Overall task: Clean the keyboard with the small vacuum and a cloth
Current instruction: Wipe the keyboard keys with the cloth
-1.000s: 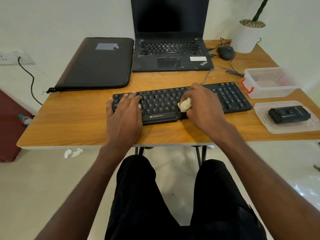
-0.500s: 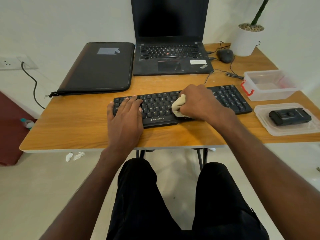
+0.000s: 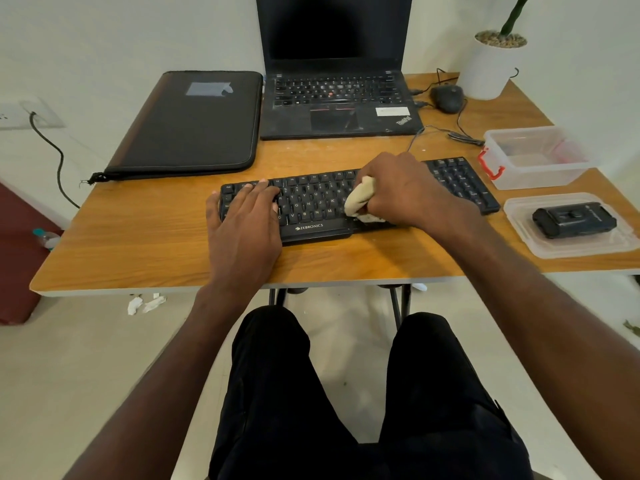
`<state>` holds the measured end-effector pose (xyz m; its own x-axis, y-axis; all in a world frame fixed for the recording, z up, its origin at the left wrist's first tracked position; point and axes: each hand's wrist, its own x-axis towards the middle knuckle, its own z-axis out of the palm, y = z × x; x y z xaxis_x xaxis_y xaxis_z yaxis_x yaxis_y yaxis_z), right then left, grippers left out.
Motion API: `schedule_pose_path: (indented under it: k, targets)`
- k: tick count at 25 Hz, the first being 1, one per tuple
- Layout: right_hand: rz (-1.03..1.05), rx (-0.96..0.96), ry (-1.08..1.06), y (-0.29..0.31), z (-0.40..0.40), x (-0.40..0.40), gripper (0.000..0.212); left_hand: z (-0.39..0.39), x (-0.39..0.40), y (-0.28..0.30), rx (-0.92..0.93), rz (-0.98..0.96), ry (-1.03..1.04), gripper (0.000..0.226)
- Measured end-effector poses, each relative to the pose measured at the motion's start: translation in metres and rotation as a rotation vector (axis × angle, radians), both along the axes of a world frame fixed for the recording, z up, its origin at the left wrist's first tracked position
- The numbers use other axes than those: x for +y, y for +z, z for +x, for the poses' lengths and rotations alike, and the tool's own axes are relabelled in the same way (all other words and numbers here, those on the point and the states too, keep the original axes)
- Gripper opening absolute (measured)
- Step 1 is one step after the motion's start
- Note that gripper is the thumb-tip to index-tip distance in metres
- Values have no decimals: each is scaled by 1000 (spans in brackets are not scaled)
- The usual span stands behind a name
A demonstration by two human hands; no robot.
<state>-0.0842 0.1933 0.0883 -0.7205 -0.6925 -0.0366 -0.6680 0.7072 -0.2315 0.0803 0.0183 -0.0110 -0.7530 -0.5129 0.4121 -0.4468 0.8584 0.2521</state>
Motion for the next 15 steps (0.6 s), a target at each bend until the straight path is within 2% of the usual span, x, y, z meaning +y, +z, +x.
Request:
schedule_pose_path:
  k: [3, 5, 7, 10, 12, 15]
  targets:
    - [-23, 117, -101, 4, -5, 16, 32, 0, 0, 0, -6, -3, -3, 44]
    - [-120, -12, -49, 0, 0, 23, 30, 0, 0, 1, -9, -2, -1, 41]
    - [-133, -141, -18, -4, 9, 33, 32, -1, 0, 2, -4, 4, -2, 39]
    - [-125, -64, -183, -4, 3, 41, 34, -1, 2, 1, -2, 6, -4, 39]
    - [-132, 8, -197, -5, 6, 31, 39, -1, 0, 2, -7, 7, -7, 40]
    - [-169, -162, -87, -15, 19, 12, 43, -2, 2, 3, -27, 23, -16, 40]
